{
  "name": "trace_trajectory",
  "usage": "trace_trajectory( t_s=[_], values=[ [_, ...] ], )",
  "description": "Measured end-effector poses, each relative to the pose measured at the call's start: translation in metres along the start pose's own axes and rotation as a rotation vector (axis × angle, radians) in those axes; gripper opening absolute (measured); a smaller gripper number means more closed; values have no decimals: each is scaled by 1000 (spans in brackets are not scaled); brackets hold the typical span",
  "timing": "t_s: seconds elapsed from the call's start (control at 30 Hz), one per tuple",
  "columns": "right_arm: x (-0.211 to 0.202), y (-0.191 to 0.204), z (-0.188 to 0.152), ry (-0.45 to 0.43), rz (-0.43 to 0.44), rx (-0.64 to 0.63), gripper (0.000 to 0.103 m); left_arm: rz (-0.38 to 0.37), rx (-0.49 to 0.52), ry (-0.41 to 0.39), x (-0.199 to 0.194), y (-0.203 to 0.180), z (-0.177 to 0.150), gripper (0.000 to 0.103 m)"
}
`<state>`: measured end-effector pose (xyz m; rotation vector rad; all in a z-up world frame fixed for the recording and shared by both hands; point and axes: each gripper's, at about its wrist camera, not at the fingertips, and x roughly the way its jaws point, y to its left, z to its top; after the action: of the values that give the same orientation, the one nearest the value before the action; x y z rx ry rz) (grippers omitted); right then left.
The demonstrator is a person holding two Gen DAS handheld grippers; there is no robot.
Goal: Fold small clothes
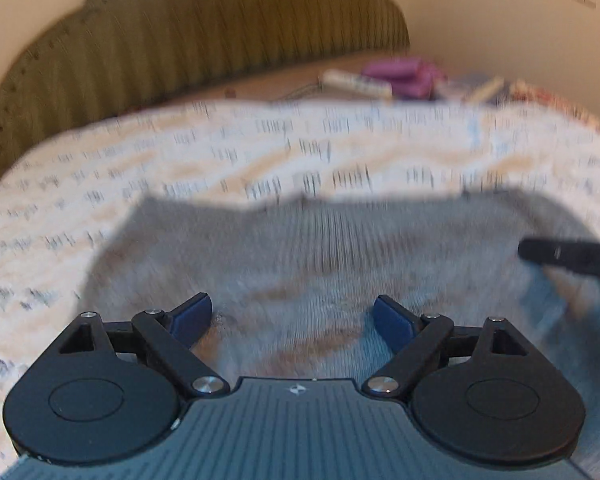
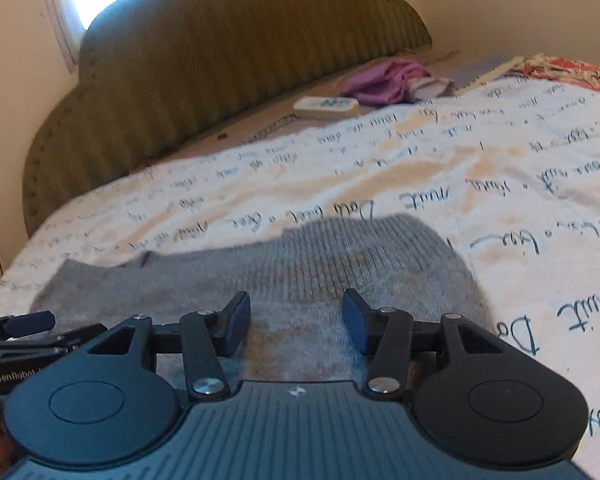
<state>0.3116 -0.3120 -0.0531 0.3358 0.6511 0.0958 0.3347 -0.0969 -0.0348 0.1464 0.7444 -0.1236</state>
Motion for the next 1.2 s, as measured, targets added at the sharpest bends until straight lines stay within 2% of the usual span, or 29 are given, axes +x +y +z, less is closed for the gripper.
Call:
trace_trajectory(
  t_s=[0.1, 0.17, 0.23, 0.43, 0.73, 0.97, 1.03, 1.1, 1.13, 1.2],
  values=[
    [-10, -1, -3, -18, 6, -8, 51, 10, -6, -13, 2, 10, -6, 96],
    [-21, 4, -7, -30, 9, -18, 64, 7, -31, -4, -5, 14, -7, 95],
    [-34, 7, -13, -42, 16, -40, 71, 4, -37, -3, -13, 14, -10, 96],
    [-55, 9, -37, -26, 34, -21, 70, -30, -69, -7, -43, 14, -27, 96],
    [-83, 11, -70, -6, 18, -41, 71, -70, -34, 14, -75, 14, -64, 98],
    [-126, -1, -97, 10, 33, -15, 71, -104, -69, 20, -110, 36, -93, 98],
    [-143, -9, -104, 18, 59, 34, 71, -112, -100, 12, -124, 49, -103, 98],
    [-159, -26, -110, 27, 121, 160, 71, -107, -168, 6, -136, 69, -112, 98],
    [-165, -39, -114, 34, 164, 253, 71, -116, -236, 15, -139, 82, -117, 98],
    [-170, -67, -122, 71, 241, 463, 72, -176, -432, 54, -139, 111, -129, 98]
  ],
)
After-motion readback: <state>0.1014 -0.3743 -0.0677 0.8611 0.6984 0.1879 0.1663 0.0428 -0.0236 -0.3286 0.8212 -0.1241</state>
